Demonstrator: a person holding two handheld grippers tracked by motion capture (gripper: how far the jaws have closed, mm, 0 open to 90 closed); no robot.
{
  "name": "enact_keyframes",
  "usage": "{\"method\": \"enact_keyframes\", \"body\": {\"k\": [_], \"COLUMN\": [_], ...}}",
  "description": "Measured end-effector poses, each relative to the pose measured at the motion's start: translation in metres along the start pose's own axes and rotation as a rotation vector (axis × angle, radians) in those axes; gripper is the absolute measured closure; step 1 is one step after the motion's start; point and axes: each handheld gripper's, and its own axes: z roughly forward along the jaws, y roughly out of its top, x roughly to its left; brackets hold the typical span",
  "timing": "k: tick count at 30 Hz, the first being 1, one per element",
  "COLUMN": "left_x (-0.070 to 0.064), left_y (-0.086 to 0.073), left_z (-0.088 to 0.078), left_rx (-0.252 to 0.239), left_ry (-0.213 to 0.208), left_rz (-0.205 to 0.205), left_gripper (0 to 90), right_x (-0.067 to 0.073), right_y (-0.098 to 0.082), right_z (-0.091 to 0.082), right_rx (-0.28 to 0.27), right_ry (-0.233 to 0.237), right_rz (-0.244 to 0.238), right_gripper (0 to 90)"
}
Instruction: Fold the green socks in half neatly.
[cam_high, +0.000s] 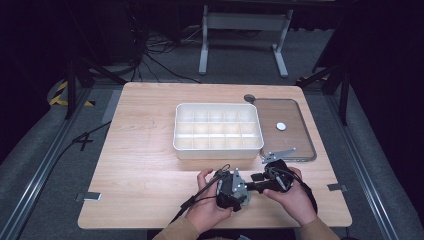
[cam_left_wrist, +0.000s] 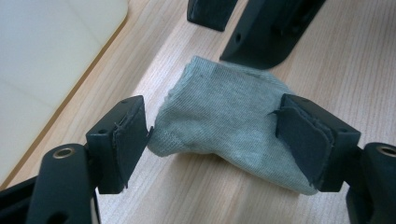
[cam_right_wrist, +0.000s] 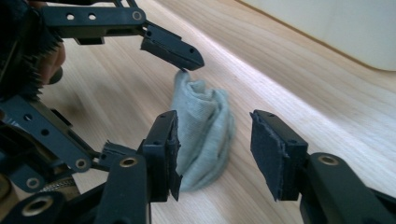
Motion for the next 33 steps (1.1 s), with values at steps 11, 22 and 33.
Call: {"method": "enact_keyframes", "body": {"k": [11, 22, 33], "left_x": [0.002, 0.003, 0.006], "left_y": [-0.003, -0.003, -0.002], "left_z": [0.000, 0.000, -0.006], "left_rx": [-0.003, 0.007, 0.051], "left_ry": [-0.020, -0.021, -0.020], "left_rz": [-0.040, -0.032, -0.115], "left_gripper": [25.3, 25.2, 25.2], "right_x": [-0.005, -0.004, -0.003], "right_y": [0.004, 0.007, 0.007], "right_z": [0.025, 0.040, 0.038], "right_rx": [0.039, 0.091, 0.081], "right_ry": [0.042, 0.062, 0.092], "right_rz": [0.056, 0.055, 0.008], "right_gripper": [48.2, 48.1, 70.3]}}
